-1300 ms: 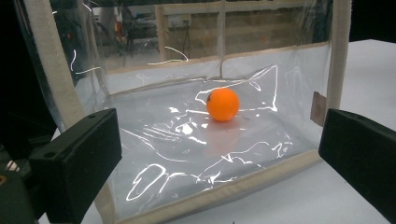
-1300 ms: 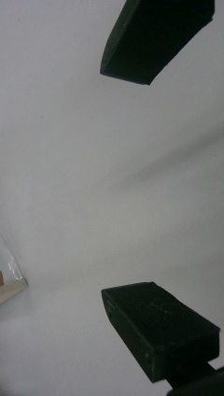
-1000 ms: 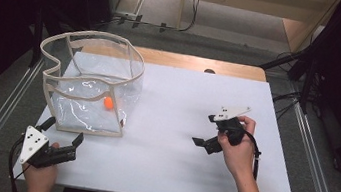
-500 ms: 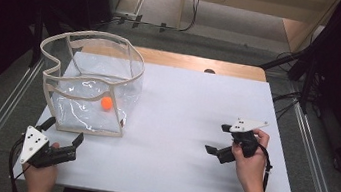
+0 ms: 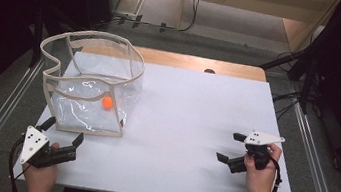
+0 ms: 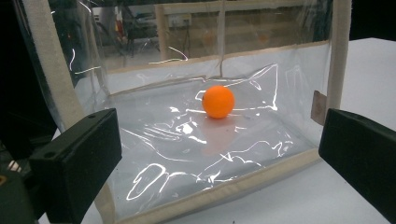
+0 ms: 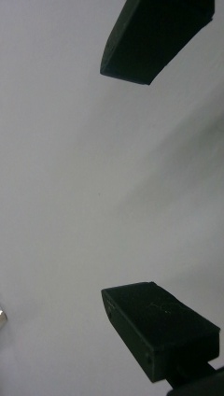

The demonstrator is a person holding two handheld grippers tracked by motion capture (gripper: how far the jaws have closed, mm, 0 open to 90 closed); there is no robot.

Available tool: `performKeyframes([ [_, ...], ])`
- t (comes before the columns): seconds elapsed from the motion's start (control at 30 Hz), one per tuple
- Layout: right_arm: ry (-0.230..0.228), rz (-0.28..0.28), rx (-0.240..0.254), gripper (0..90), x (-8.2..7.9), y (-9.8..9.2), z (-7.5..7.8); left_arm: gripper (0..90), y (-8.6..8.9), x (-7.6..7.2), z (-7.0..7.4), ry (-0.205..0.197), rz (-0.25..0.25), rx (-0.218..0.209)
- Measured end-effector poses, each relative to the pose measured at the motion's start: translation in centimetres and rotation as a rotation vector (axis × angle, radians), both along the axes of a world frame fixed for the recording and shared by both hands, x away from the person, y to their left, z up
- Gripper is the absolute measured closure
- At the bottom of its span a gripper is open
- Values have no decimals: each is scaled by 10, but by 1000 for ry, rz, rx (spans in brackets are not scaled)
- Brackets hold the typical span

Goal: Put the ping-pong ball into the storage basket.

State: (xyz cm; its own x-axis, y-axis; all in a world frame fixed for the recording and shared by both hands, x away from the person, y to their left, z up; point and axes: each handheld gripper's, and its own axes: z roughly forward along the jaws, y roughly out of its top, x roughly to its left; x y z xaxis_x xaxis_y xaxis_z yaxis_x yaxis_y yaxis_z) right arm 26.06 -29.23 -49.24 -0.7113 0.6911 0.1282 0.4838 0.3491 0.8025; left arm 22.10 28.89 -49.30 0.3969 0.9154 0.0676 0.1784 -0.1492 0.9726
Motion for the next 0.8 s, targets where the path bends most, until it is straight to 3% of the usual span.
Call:
performKeyframes([
  [0.5,-64,-84,121,0,-21,-36,-16,0,0,0,0,-1,3,-1],
  [0.8,-114,-191,203,0,-39,-64,-22,0,2,0,0,-1,0,-13],
])
